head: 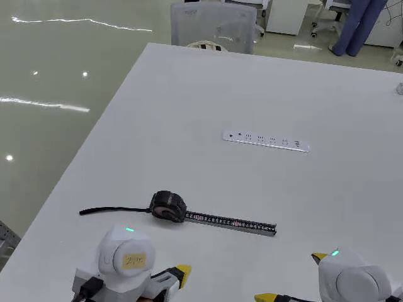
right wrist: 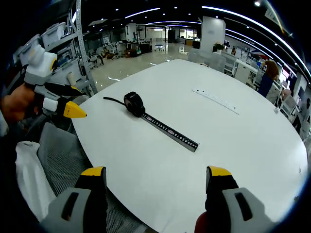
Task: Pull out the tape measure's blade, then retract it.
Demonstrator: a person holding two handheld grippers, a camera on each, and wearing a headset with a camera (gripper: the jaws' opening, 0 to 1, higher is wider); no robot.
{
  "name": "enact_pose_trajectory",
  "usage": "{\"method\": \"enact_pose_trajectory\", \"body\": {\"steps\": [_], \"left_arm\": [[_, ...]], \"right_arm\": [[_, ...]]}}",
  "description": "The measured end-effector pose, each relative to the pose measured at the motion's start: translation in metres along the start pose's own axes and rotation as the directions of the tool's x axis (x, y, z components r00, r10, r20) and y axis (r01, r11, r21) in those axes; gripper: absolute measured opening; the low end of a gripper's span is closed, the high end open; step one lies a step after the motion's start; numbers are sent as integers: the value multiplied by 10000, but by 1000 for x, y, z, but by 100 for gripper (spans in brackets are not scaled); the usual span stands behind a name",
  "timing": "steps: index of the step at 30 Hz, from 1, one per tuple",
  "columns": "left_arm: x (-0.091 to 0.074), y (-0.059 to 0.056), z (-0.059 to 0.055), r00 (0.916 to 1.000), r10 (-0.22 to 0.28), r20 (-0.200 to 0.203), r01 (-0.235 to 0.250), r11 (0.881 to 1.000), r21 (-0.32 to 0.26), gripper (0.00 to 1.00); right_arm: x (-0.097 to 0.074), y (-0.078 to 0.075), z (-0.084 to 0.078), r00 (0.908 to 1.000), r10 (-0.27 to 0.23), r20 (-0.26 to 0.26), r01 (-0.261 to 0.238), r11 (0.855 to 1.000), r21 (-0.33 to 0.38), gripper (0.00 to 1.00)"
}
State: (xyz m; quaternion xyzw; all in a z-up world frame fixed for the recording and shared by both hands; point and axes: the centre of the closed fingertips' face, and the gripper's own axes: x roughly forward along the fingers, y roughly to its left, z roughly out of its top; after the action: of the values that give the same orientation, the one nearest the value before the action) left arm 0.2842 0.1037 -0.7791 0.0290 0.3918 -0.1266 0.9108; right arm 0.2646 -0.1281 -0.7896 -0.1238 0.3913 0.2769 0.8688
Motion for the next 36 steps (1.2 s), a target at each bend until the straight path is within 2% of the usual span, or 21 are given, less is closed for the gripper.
{"method": "enact_pose_trajectory", "body": {"steps": [12, 16, 19, 20, 23, 36], "left_arm": [[16, -4, 8, 10000, 25, 23, -25, 9999, 143, 78], [17, -4, 8, 10000, 39, 24, -40, 9999, 145, 78], [21, -2, 10, 9999, 90, 50, -91, 9999, 78, 78], [31, 0, 13, 9998, 207, 58, -207, 9998, 18, 78], [35, 1, 14, 9996, 277, 77, -277, 9996, 16, 78], [57, 16, 10, 9983, 573, -32, -574, 9976, -380, 77]], "right_arm": [[13, -16, 5, 9999, 157, -31, -159, 9984, -551, 85], [14, -17, 5, 9999, 165, -30, -167, 9980, -615, 84], [16, -20, 5, 9998, 188, -51, -191, 9973, -706, 84], [20, -27, 6, 9997, 242, -84, -249, 9949, -980, 84], [24, -29, 5, 9994, 322, -150, -337, 9930, -1134, 83], [44, -37, 4, 9960, 735, -514, -823, 9763, -2002, 81]]}}
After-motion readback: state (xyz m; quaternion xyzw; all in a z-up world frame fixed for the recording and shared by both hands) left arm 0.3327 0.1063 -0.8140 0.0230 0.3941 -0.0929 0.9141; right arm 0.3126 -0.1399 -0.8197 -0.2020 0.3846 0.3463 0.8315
